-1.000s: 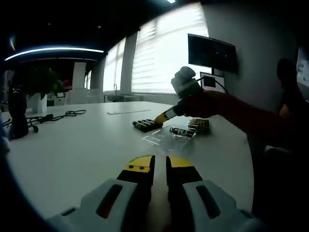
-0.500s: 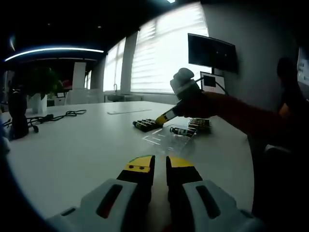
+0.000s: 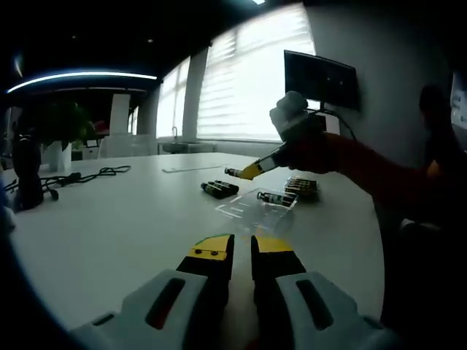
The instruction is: Grip medicine bottles put into box
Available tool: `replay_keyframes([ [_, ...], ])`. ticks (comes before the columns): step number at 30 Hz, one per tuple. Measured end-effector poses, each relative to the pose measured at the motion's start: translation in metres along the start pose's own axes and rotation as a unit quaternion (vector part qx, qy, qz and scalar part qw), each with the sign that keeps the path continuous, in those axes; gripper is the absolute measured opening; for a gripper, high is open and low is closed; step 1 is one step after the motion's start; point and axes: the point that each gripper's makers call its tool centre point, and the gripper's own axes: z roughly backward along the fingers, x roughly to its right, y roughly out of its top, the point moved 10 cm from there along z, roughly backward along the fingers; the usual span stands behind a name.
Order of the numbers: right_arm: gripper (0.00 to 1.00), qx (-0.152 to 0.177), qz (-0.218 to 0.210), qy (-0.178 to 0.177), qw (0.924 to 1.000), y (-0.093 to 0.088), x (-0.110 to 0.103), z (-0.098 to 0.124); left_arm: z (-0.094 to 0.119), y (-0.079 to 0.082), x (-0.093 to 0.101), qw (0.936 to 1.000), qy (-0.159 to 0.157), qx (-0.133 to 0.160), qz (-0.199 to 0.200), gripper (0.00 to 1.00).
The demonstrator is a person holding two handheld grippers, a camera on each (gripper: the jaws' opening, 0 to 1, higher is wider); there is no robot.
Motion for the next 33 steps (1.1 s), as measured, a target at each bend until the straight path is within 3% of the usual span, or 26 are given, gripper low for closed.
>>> replay_keyframes([
  [12, 0.06, 0.033, -0.009, 0.012, 0.9993, -0.001, -0.016, 0.035, 0.000, 0.000, 0.000, 1.0000, 0.001, -0.001, -0.001, 0.04],
  [33, 0.06, 0.038, -0.033, 0.044, 0.9978, -0.019, -0.044, 0.070, 0.000, 0.000, 0.000, 1.0000, 0.003, -0.002, -0.003, 0.04],
])
